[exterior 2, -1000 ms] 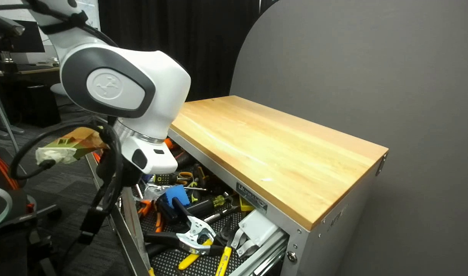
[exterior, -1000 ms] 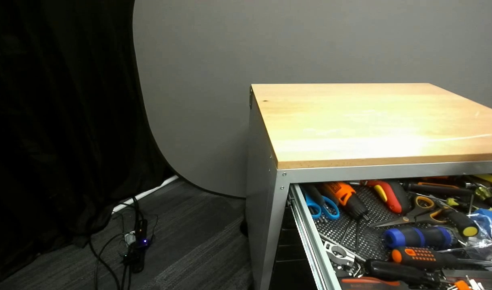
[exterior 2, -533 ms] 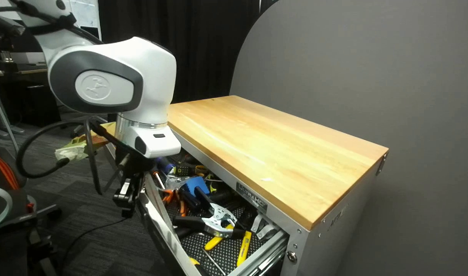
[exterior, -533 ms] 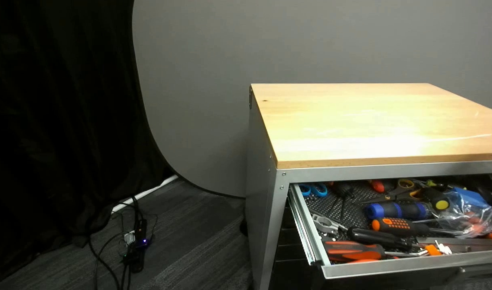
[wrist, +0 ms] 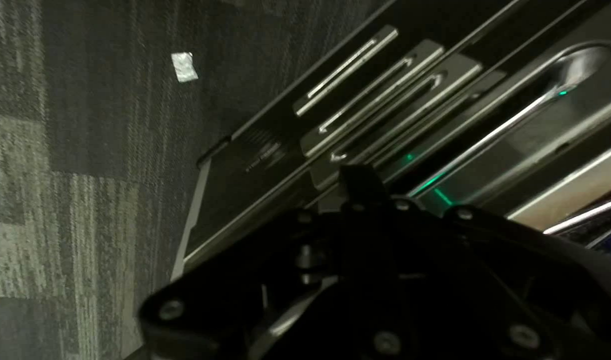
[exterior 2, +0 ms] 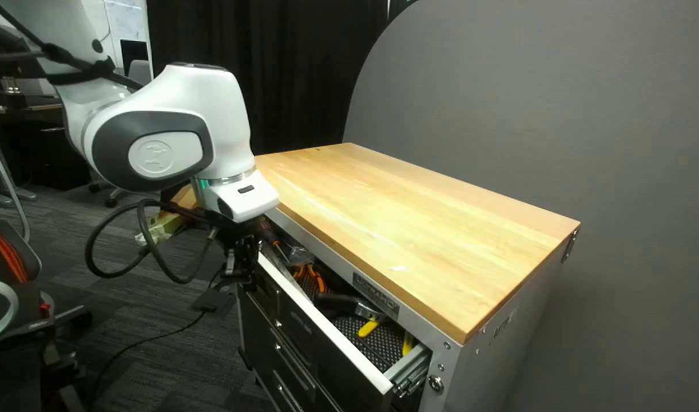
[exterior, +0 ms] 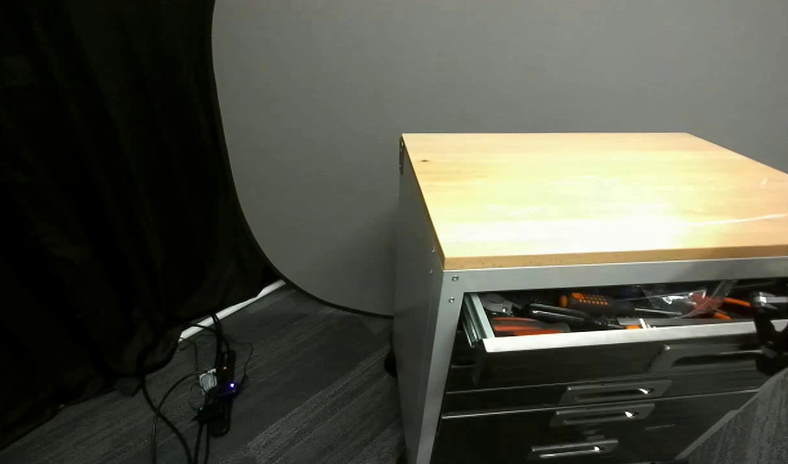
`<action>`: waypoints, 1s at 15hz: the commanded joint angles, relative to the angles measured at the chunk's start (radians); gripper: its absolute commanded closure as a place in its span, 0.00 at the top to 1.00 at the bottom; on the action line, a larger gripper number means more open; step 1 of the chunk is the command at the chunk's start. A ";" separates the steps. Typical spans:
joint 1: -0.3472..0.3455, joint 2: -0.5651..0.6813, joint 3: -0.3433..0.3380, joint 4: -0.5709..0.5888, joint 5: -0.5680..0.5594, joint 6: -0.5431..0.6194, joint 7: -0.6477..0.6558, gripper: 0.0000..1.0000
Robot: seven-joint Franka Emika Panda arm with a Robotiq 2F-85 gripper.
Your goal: Put the screwdriver in the drawer and close it
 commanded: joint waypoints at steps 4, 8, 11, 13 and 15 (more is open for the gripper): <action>0.251 0.169 -0.228 0.128 0.037 0.226 0.041 0.00; 0.331 0.239 -0.265 0.160 0.169 0.313 -0.005 0.00; 0.356 0.256 -0.253 0.167 0.265 0.353 -0.062 0.00; 0.354 0.209 -0.235 0.137 0.301 0.313 -0.121 0.05; 0.352 0.117 -0.233 0.090 0.291 0.234 -0.196 0.30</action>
